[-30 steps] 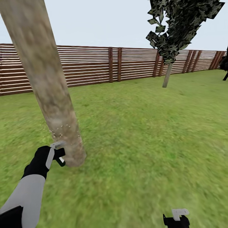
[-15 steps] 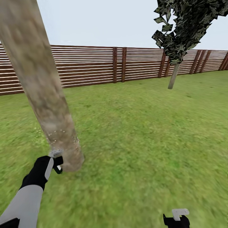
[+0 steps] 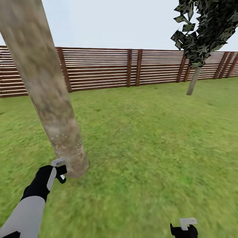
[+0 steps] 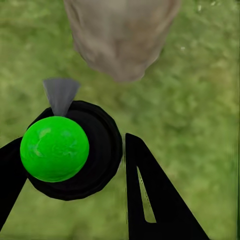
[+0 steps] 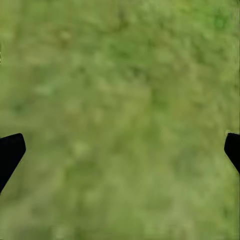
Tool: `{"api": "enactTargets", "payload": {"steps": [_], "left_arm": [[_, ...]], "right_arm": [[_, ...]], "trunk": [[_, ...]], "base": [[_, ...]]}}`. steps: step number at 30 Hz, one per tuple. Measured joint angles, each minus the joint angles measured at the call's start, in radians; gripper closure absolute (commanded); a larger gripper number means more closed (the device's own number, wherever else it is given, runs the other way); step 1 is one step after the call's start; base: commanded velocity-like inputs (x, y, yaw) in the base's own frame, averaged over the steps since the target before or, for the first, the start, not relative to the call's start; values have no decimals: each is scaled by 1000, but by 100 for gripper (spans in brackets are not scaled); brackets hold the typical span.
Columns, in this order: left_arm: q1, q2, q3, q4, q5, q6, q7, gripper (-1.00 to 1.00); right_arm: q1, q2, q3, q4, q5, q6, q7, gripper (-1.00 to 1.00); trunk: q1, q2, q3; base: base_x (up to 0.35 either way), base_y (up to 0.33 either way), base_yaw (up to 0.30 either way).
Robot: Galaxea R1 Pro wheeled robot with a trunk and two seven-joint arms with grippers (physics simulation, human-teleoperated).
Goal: In the garden, pick up the pesticide atomizer on the floor and spray pesticide onto both trees until each tree trunk is fully covered.
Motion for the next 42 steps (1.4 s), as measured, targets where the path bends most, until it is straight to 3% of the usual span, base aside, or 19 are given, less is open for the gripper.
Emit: {"api": "enactTargets", "payload": {"steps": [20,24,35,39,42], "left_arm": [[0,0,0,1,-7,0,11,100],[35,12,1,0,-10,1,14,100],[41,16,2,0,-11,2,22,100],[41,18,3,0,-13,2,84,100],[41,18,2,0,-9,3,95,100]], "right_arm": [[0,-2,-2,0,0,0,-1,-100],[0,0,0,0,0,1,-1,-100],[0,0,-2,0,0,1,-1,-100],[0,-1,0,0,0,1,-1,-100],[0,-2,0,0,0,1,-1,-100]], "trunk": [[0,0,0],[0,0,0],[0,0,0],[0,0,0],[0,0,0]], "base": [[142,-244,48],[2,-269,216],[14,-164,182],[240,-114,2],[273,-137,0]]}}
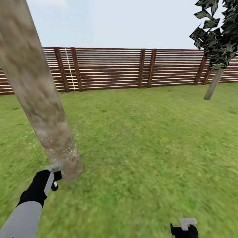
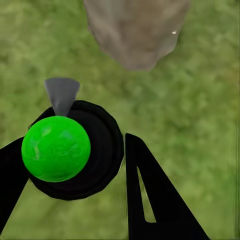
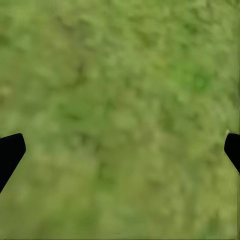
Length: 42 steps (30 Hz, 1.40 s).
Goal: In the garden, pick up the pesticide atomizer on the floor and spray pesticide onto both trees until each tree trunk is fully covered.
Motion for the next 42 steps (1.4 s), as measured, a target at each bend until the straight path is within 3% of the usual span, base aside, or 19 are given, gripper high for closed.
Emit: {"api": "enactTargets", "payload": {"steps": [10,24,28,32,38,42], "left_arm": [[0,0,1,0,2,2,1,100],[0,-7,1,1,9,1,-8,100],[-1,-6,4,4,7,3,1,100],[0,-14,1,76,10,-1,2,100],[-8,-10,1,81,9,7,-5,100],[-6,-37,-4,87,13,1,-16,100]], "right_arm": [[0,-2,-1,0,0,0,0,-100],[0,0,-2,-1,0,0,0,-100],[0,-1,-2,-1,0,-1,0,-100],[0,-2,-2,-1,0,-1,0,-100],[0,-2,-2,-1,0,-1,0,-100],[0,-1,-2,0,0,-1,0,-100]], "trunk": [[0,0,0],[1,0,0],[1,0,0],[1,0,0],[1,0,0],[1,0,0]], "base": [[275,-24,24],[7,2,256],[0,0,32],[0,0,2],[0,0,0],[0,0,0]]}}
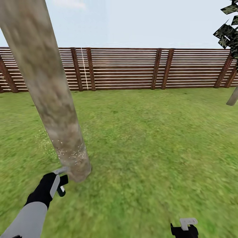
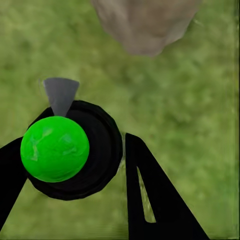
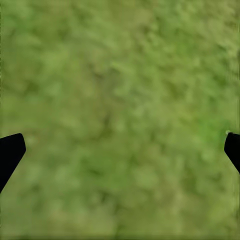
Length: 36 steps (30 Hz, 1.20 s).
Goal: In the garden, pick up the pesticide atomizer on the floor and spray pesticide onto both trees until each tree trunk is fully covered.
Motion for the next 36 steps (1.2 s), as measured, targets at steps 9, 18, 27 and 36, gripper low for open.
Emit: {"api": "enactTargets", "payload": {"steps": [9,18,27,36], "left_arm": [[4,-49,0,-2,-6,-2,3,100],[5,-50,-4,-4,-5,-6,1,100],[5,-47,1,-9,-5,-4,1,100],[16,-9,-6,-7,-18,-1,-80,100]], "right_arm": [[0,0,0,0,0,0,0,-100],[0,1,0,-1,0,0,0,-100],[0,0,0,0,0,0,0,-100],[0,1,0,0,0,0,0,-100]], "trunk": [[0,0,0],[0,0,0],[0,0,0],[1,0,0]], "base": [[0,0,0],[0,-169,0],[-58,-269,0],[-223,-178,0]]}}
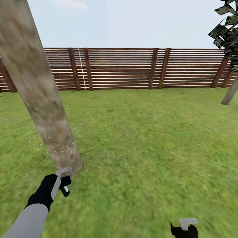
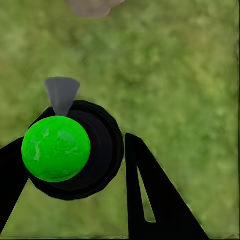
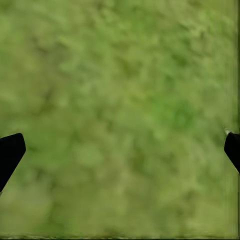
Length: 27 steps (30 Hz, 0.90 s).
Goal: In the garden, pick up the pesticide atomizer on the floor and spray pesticide onto both trees until each tree trunk is fully covered.
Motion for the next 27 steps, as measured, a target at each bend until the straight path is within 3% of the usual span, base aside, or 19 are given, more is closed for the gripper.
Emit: {"api": "enactTargets", "payload": {"steps": [3,6,9,10,11,12,16,18,20,21,22,24,27], "left_arm": [[39,40,-11,4,-8,-4,-155,100],[47,62,-65,5,-124,-13,-266,100],[66,82,-125,8,-210,-134,-477,100],[69,86,-147,8,-257,-163,-570,100],[71,87,-164,9,-328,-185,-655,100],[71,88,-167,9,-357,-200,-691,100],[64,104,-172,52,-510,-389,-950,100],[57,103,-172,106,-590,-460,-1029,100],[55,95,-177,121,-658,-513,-1080,100],[55,94,-213,124,-690,-540,-1132,100],[55,95,-239,125,-699,-560,-1157,100],[55,95,-267,125,-706,-593,-1177,100],[57,91,-284,125,-709,-605,-1187,100]], "right_arm": [[0,2,1,0,0,0,1,-100],[0,0,1,0,1,1,5,-100],[0,5,2,-1,17,2,27,-100],[-1,6,18,-6,55,2,79,-100],[-16,7,33,-25,118,2,169,-100],[-28,9,36,-41,136,2,217,-100],[-95,29,40,-163,157,3,576,-100],[-112,48,44,-225,157,5,738,-100],[-117,56,90,-270,160,5,872,-100],[-119,57,141,-286,159,4,916,-100],[-119,58,160,-297,158,5,929,-100],[-119,59,174,-309,158,6,938,-100],[-119,82,181,-315,159,6,943,-100]], "trunk": [[0,0,0],[0,0,0],[0,0,0],[0,0,0],[-1,0,0],[-1,0,0],[-1,0,0],[-1,0,0],[-1,0,0],[-1,0,0],[-1,0,0],[-1,0,0],[-1,0,0]], "base": [[-299,-126,0],[-309,-64,0],[-205,-7,0],[-30,-1,0],[-19,-1,0],[-10,0,0],[-2,0,0],[0,0,0],[0,0,0],[0,0,0],[0,0,0],[0,0,0],[0,0,0]]}}
